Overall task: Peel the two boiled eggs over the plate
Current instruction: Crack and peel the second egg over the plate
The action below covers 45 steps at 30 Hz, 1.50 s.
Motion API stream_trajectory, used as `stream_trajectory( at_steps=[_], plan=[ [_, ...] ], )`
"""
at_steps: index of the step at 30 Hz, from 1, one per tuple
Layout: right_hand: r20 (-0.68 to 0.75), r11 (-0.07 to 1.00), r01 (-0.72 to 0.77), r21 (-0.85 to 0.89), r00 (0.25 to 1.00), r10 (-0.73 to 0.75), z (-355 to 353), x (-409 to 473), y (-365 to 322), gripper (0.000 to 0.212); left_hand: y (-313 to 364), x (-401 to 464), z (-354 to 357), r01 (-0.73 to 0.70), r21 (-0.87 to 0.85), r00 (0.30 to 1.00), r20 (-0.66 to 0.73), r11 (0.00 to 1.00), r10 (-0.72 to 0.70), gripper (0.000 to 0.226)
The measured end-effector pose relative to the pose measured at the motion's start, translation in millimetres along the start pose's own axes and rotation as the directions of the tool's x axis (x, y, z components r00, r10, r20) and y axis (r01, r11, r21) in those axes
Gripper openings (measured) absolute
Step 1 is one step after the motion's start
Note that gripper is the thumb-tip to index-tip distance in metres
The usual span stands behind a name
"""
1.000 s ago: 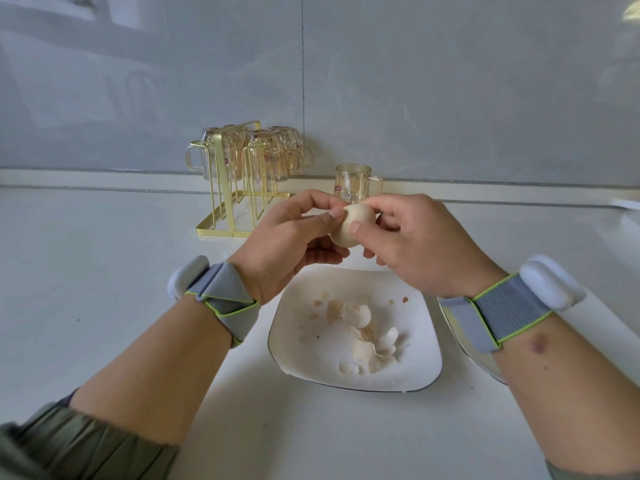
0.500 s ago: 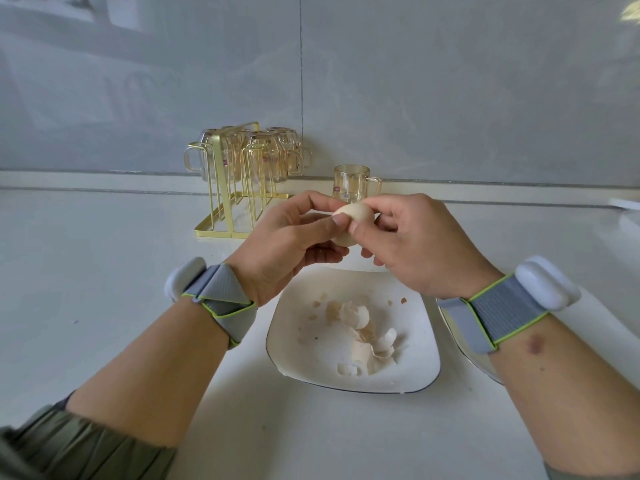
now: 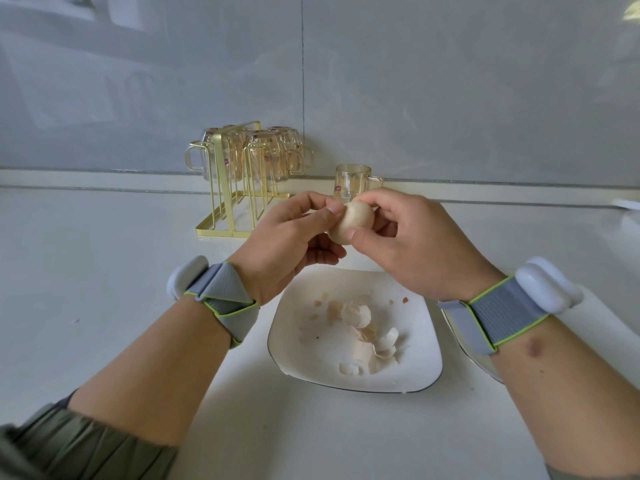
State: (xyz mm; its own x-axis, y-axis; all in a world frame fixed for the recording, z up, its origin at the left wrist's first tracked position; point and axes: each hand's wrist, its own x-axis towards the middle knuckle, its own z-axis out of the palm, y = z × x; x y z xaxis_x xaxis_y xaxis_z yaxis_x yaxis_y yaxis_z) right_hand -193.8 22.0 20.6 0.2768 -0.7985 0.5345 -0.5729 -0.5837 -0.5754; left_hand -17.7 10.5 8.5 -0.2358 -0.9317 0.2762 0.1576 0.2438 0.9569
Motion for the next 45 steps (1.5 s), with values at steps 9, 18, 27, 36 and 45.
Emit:
stream_trajectory(
  at_steps=[9, 18, 27, 36, 45],
  plan=[
    [-0.031, 1.0, 0.024, 0.019, 0.999, -0.024, 0.2, -0.5, -1.1, 0.011, 0.4, -0.5, -0.4, -0.014, -0.017, 1.0, 0.016, 1.0, 0.014, 0.012],
    [-0.033, 0.998, 0.031, 0.052, 0.999, -0.029, -0.4, -0.9, -3.5, 0.015, 1.5, -0.3, -1.8, -0.038, -0.024, 0.999, 0.026, 0.999, 0.038, 0.018],
    [-0.018, 0.997, 0.046, 0.062, 0.999, -0.045, 0.2, -0.1, -2.9, 0.033, 2.9, 1.4, -0.1, 0.013, -0.075, 0.999, -0.032, 0.997, -0.016, 0.027],
    [-0.069, 0.999, 0.026, 0.035, 0.997, -0.024, -0.4, 0.2, -3.3, 0.028, 4.2, -0.5, 2.1, 0.028, -0.083, 0.999, -0.016, 0.996, -0.029, 0.042],
    [-0.057, 0.997, 0.053, 0.059, 0.997, -0.049, 1.2, -1.3, -4.4, 0.039, 6.8, -3.0, 3.2, 0.063, -0.068, 0.997, 0.045, 0.996, -0.06, 0.047]
  ],
)
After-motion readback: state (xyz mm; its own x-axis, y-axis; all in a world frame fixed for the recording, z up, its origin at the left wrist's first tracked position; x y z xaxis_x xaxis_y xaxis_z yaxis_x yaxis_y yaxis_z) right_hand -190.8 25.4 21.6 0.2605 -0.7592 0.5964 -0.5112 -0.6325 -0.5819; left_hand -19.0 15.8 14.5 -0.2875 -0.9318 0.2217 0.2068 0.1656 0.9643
